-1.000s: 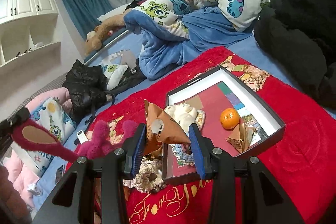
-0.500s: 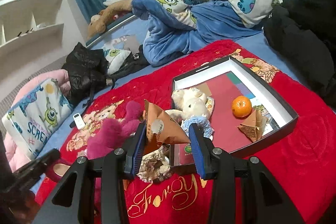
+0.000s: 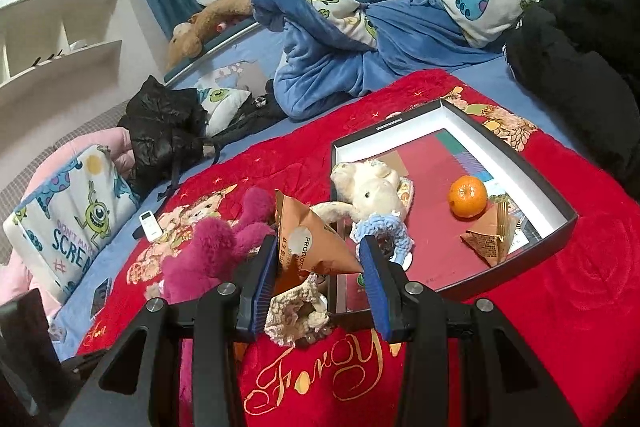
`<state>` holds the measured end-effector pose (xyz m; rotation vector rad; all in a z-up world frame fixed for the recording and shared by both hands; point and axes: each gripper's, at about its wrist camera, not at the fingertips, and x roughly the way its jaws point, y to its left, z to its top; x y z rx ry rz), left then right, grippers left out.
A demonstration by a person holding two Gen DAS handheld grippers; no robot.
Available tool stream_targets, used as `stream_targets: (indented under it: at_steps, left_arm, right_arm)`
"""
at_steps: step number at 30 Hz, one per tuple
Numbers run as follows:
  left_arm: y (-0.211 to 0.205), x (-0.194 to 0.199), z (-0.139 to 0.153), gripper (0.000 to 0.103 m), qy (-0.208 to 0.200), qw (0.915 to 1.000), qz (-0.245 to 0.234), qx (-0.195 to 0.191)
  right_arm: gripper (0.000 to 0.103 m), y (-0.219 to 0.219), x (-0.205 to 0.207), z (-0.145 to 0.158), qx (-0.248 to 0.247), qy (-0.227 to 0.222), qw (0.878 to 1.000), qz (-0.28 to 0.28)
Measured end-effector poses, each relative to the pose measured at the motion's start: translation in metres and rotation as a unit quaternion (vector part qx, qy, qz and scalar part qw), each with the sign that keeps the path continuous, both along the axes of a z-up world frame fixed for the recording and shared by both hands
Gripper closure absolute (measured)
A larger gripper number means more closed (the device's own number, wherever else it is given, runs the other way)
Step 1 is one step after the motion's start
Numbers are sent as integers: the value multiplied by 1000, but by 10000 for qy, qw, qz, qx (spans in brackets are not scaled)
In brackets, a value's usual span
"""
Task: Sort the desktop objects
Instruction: 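Lift the magenta plush with the left gripper while the right gripper lifts the packet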
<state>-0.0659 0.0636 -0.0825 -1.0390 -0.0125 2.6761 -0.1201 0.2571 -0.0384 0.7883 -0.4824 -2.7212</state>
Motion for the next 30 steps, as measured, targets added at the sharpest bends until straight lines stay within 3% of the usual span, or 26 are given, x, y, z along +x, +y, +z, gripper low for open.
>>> stream_targets:
  at_steps: [2,7,10,11,12,13,15,23,30]
  left_arm:
    - [6,-1,-1,61,-18,10000,-21,-34]
    - [11,-19,-5,61,-335,9989,-82,321]
    - [16,-25,-8,61,-386,9986,-148,333]
    - [20,-28,-10,65,-409,9987,-170,260]
    - [21,-29,-12,84,-439,9986,-186,215]
    - [24,-32,-18,91,-543,9982,-184,177]
    - [25,-33,-22,92,-621,9977,-194,214]
    - [23,-18,-4,93,-146,9999,-67,58]
    - [12,-1,31,93,378,9992,60,140]
  right_arm:
    - [63,1,1,0,-15,7,10000,4]
    - [63,5,3,1,-69,3,10000,-13]
    - [63,7,2,0,-69,-27,10000,-28]
    - [63,7,2,0,-56,-33,10000,-31]
    - [63,7,2,0,-51,-36,10000,-38]
    - [63,8,2,0,-52,-38,10000,-44]
    - [63,8,2,0,-49,-45,10000,-52]
    - [63,8,2,-2,-52,-56,9999,-99]
    - [63,10,7,9,-63,135,9998,-139]
